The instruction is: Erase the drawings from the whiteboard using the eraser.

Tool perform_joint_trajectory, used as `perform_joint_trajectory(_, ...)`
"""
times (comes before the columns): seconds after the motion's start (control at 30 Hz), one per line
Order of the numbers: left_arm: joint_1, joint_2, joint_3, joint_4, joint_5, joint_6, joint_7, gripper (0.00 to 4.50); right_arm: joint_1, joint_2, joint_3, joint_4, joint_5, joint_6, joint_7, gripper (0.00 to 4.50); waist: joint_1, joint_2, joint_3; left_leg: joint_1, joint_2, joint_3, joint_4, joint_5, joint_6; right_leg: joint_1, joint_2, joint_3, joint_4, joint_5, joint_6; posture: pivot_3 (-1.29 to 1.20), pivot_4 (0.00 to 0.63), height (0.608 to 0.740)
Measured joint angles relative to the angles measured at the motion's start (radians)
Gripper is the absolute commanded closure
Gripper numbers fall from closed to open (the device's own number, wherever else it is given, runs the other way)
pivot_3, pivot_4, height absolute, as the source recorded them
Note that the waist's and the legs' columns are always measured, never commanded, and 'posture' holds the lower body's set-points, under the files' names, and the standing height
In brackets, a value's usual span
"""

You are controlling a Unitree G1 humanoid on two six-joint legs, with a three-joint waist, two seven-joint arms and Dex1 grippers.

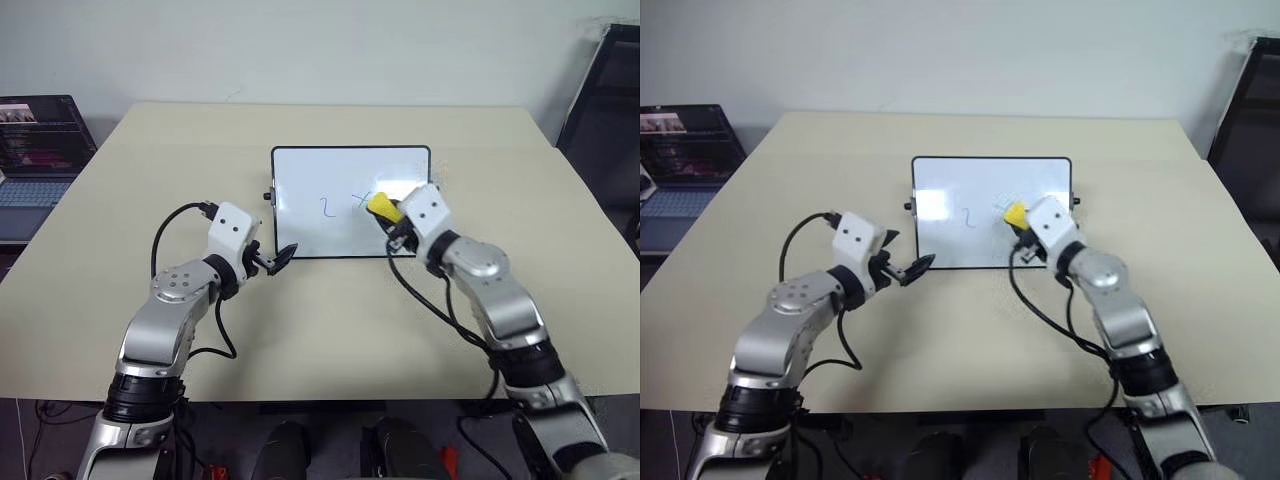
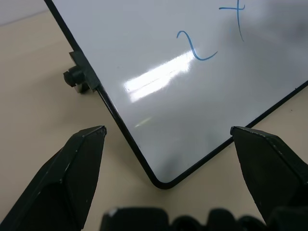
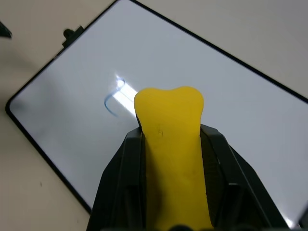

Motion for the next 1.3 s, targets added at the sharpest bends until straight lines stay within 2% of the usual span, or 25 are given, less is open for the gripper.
perform_joint_trajectory(0.27, -0.067, 0.005, -0.016, 0.002, -0.005, 0.004, -0.038, 0.0, -0.21, 0.04, 0.077, 0.302, -0.094, -0.02, 0.001, 3.38, 0.001, 0.0, 0.0, 0.0, 0.0, 0.0, 0.0, 0.0, 0.0, 0.0, -0.001, -0.001, 0.0, 0.0, 0.0, 0.0, 0.15, 0.74)
perform_joint_trajectory(0.53, -0.071, 0.005, -0.033, -0.006, -0.006, 0.017, -0.043, 0.0, -0.292, 0.037, 0.085, 0.503, -0.152, -0.09, -0.001, 3.38, -0.002, 0.0, 0.0, 0.0, 0.0, 0.0, 0.0, 0.0, 0.0, -0.001, -0.001, -0.001, 0.001, 0.0, 0.0, 0.0, 0.15, 0.74)
perform_joint_trajectory(0.7, -0.071, 0.004, -0.038, -0.014, -0.01, 0.023, -0.049, 0.0, -0.317, 0.029, 0.115, 0.536, -0.193, -0.117, 0.013, 3.38, -0.006, 0.0, 0.0, 0.0, 0.0, 0.0, 0.0, 0.0, 0.0, 0.0, -0.001, -0.001, 0.002, 0.0, 0.0, 0.0, 0.15, 0.74)
perform_joint_trajectory(0.93, -0.071, 0.004, -0.039, -0.019, -0.011, 0.023, -0.06, 0.0, -0.275, -0.025, 0.122, 0.484, -0.212, -0.118, 0.072, 3.38, -0.002, 0.0, 0.0, 0.001, -0.001, 0.0, 0.001, 0.0, 0.0, 0.001, -0.001, -0.001, 0.002, 0.0, 0.0, 0.0, 0.15, 0.74)
perform_joint_trajectory(1.17, -0.071, -0.001, -0.057, -0.028, -0.012, 0.025, -0.064, 0.0, -0.29, -0.024, 0.087, 0.517, -0.21, -0.115, 0.023, 3.38, -0.002, 0.0, 0.0, 0.005, -0.001, 0.0, 0.001, 0.0, 0.0, 0.005, -0.001, -0.001, 0.002, 0.0, 0.0, 0.0, 0.15, 0.74)
perform_joint_trajectory(1.3, -0.071, -0.002, -0.064, -0.031, -0.015, 0.03, -0.065, 0.0, -0.273, -0.032, 0.08, 0.483, -0.206, -0.086, 0.085, 3.38, -0.002, 0.0, 0.0, 0.006, 0.0, -0.001, 0.0, 0.0, 0.0, 0.006, -0.001, -0.001, 0.001, 0.0, 0.0, 0.0, 0.15, 0.74)
